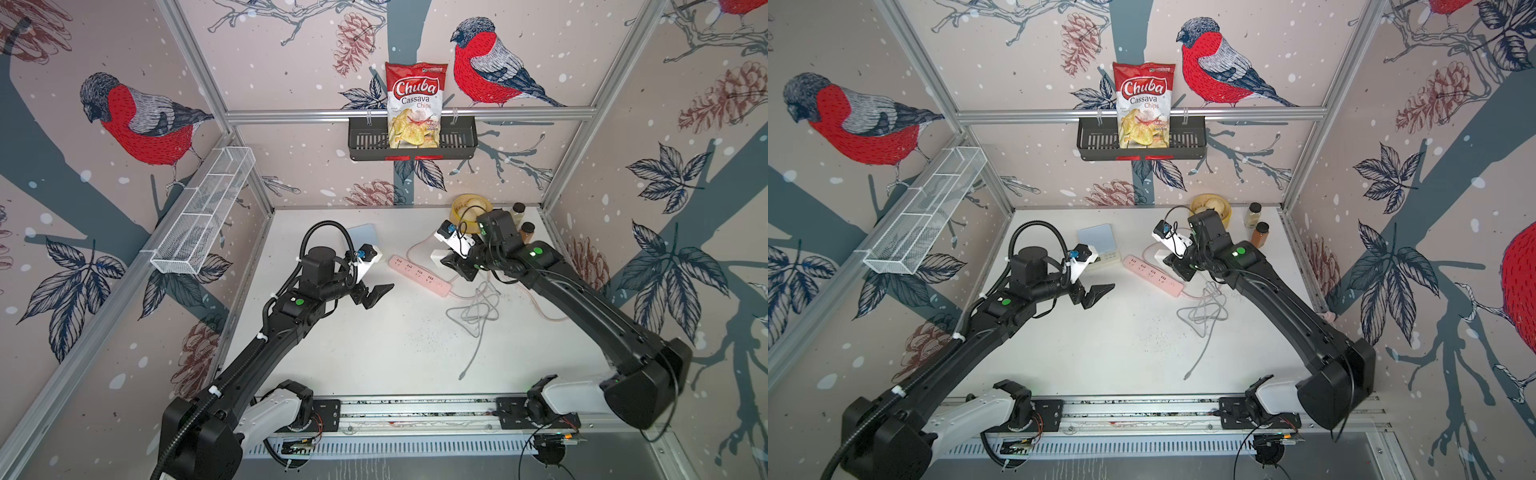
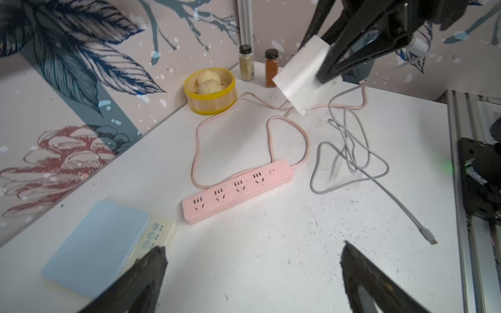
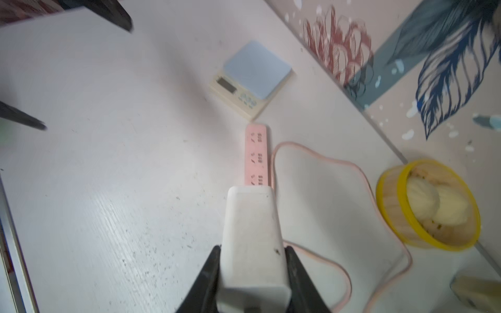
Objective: Charge the electronic scale
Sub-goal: Adjust the socket at the center of the board.
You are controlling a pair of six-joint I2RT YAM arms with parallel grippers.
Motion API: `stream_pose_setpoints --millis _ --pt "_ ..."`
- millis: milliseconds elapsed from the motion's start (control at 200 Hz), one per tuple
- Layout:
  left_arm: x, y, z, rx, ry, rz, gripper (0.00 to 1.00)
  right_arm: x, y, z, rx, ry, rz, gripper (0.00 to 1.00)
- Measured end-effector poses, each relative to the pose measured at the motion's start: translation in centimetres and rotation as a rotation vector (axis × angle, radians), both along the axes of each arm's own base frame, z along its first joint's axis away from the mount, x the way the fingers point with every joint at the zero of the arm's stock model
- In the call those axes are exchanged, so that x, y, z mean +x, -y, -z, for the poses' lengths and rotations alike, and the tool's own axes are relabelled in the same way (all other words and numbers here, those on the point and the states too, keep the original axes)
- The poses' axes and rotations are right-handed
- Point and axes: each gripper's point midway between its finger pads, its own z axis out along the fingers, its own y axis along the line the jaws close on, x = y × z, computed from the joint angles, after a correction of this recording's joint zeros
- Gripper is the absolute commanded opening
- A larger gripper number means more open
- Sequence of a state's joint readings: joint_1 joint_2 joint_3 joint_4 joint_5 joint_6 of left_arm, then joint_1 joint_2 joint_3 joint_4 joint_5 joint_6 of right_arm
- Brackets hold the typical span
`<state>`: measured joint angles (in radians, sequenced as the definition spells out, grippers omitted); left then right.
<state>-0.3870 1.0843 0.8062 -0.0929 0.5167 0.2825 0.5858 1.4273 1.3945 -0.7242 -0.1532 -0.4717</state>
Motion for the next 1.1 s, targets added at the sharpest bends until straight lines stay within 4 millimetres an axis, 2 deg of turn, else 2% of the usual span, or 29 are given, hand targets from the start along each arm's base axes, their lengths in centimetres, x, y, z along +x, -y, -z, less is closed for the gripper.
stream_pose_setpoints --millis 90,155,475,685,906,1101 --pt "1.5 -0.1 0.8 -0.003 -0.065 -0.061 0.99 1.4 1.0 2.4 -0.123 -0.069 0.056 0.06" --pt "2.5 -0.2 1.3 0.001 -0.107 -0.106 0.98 2.0 0.8 3.9 -0.189 -0.124 0.061 0.06" --pt "5.9 -0.8 3.9 0.013 -0.264 -0.272 0.98 4.3 -3.7 9.9 -0.361 -0.290 0.031 0.07" --pt "8.0 -1.2 7.3 0.046 -0.367 -0.376 0.98 5.3 -4.6 11.7 -0.418 -0.322 0.030 0.07" --pt "12.1 -0.6 9.9 0.112 -0.432 -0.435 0.98 5.2 -4.3 13.3 -0.453 -0.368 0.047 0.08" --pt "13.0 -0.1 12.4 0.146 -0.498 -0.434 0.96 5.2 -4.7 14.1 -0.452 -0.405 0.051 0.10"
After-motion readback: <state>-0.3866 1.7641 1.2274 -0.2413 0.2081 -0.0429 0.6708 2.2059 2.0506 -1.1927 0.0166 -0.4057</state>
